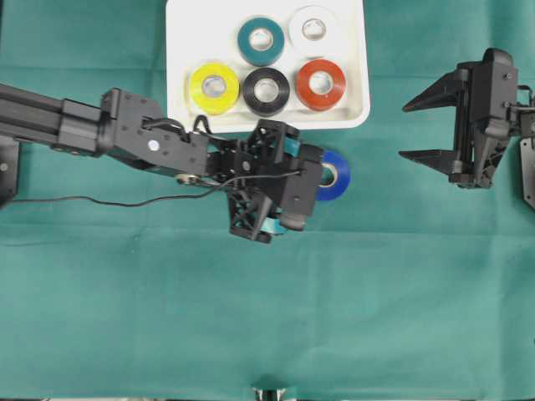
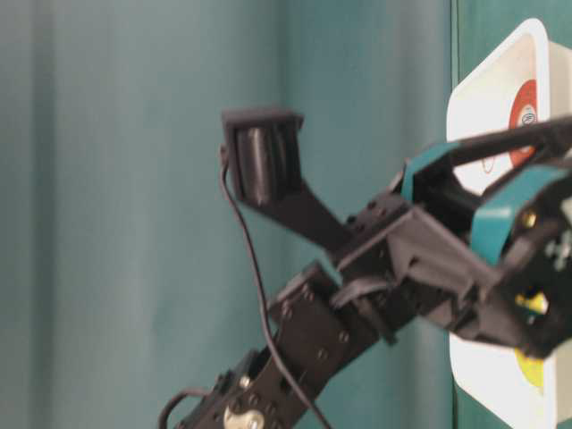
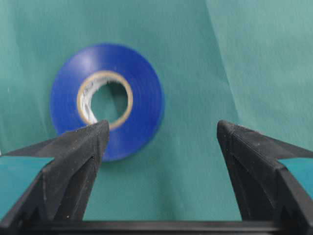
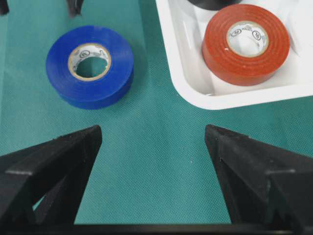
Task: Put the tape alternately from left to right into the white case.
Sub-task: 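Move the left gripper down over the blue tape roll, then grasp the blue roll through its core with the left gripper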
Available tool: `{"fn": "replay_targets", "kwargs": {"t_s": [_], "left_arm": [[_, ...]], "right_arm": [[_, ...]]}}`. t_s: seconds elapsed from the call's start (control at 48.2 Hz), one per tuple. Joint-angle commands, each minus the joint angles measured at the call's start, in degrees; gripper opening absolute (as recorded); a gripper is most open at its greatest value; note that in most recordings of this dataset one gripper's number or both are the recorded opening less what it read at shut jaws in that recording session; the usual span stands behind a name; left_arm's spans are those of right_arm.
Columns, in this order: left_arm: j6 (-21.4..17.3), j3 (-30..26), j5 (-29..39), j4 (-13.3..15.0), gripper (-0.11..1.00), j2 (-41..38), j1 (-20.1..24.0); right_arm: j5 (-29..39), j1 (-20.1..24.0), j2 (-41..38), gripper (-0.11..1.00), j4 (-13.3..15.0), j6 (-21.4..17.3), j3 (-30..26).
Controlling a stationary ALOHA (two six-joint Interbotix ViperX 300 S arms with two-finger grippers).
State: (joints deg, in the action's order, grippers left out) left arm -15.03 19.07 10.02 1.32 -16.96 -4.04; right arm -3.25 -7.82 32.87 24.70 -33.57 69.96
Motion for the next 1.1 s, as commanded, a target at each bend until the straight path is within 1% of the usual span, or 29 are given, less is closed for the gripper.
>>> {"fn": "replay_targets", "kwargs": {"t_s": [0.0, 0.747, 0.892, 1.079], "left_arm": [[-0.09, -2.55, -0.18, -0.18, 0.91, 0.0, 0.0], [0.09, -10.11, 4.66, -0.09, 0.91, -7.21, 0.0], [0.18, -10.72, 6.77, -0.18, 0.91, -8.0, 0.18], [0.18, -10.72, 7.12, -0.09, 0.91, -8.26, 0.26]], "right_arm": [[-0.53, 0.09, 0.18, 0.81, 0.09, -0.09, -0.35], [-0.53, 0.09, 0.18, 0.81, 0.09, -0.09, -0.18], [-0.53, 0.09, 0.18, 0.81, 0.09, -0.09, -0.09], [-0.53, 0.09, 0.18, 0.81, 0.09, -0.09, -0.09]]}}
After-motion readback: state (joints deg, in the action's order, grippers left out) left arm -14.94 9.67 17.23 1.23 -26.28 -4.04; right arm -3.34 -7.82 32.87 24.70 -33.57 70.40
